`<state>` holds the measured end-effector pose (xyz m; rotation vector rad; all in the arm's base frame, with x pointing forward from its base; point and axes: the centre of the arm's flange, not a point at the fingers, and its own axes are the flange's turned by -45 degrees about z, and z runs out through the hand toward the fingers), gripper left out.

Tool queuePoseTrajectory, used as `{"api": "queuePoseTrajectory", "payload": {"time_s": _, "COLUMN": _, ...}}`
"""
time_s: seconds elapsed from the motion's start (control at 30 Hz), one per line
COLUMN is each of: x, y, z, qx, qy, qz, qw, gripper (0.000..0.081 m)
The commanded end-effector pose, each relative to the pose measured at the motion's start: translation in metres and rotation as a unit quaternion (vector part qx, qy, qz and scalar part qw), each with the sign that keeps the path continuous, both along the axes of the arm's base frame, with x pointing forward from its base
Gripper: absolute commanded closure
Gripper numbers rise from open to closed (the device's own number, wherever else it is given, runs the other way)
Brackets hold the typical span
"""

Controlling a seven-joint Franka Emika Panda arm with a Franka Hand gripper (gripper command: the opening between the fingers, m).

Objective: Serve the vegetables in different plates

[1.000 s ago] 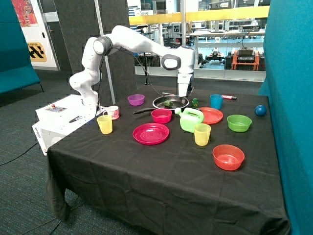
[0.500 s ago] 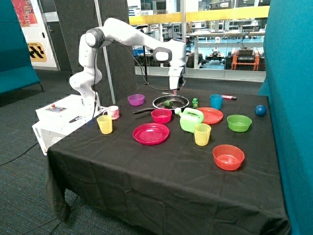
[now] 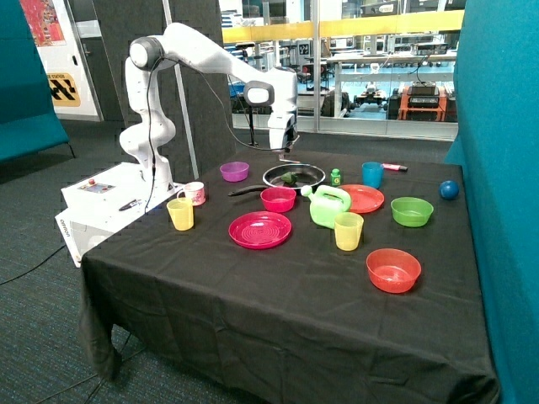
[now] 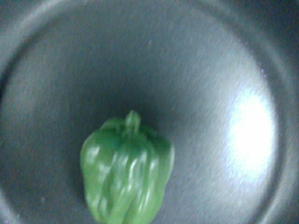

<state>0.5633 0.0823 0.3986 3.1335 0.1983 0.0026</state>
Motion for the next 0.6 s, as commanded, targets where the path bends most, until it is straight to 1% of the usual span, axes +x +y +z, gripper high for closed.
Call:
{"api": "queuePoseTrajectory", "payload": {"time_s": 0.0, "x": -0.031, "y": 0.014, "z": -0.008, "qx": 0.00087, "qy": 0.0009, "qz": 0.006, "qw": 1.0000, "gripper": 0.0233}}
{"api": "queuePoseTrajectory", "payload": {"time_s": 0.1, "x": -0.034, "y": 0.017, "z": -0.012, "qx": 0.00087, "qy": 0.0009, "qz": 0.006, "qw": 1.0000, "gripper": 0.0226}}
{"api": "queuePoseTrajectory", "payload": {"time_s": 0.27, "x": -0.037, "y": 0.020, "z": -0.019, "qx": 0.00087, "qy": 0.0009, "qz": 0.005, "qw": 1.0000, "gripper": 0.0190}}
{"api": "queuePoseTrajectory", "payload": {"time_s": 0.47, "x": -0.037, "y": 0.025, "z": -0.034, "qx": 0.00088, "qy": 0.0009, "qz": 0.000, "qw": 1.0000, "gripper": 0.0138}}
{"api": "queuePoseTrajectory", "payload": {"time_s": 0.57, "x": -0.037, "y": 0.027, "z": -0.040, "qx": 0.00088, "qy": 0.0009, "qz": -0.001, "qw": 1.0000, "gripper": 0.0133}}
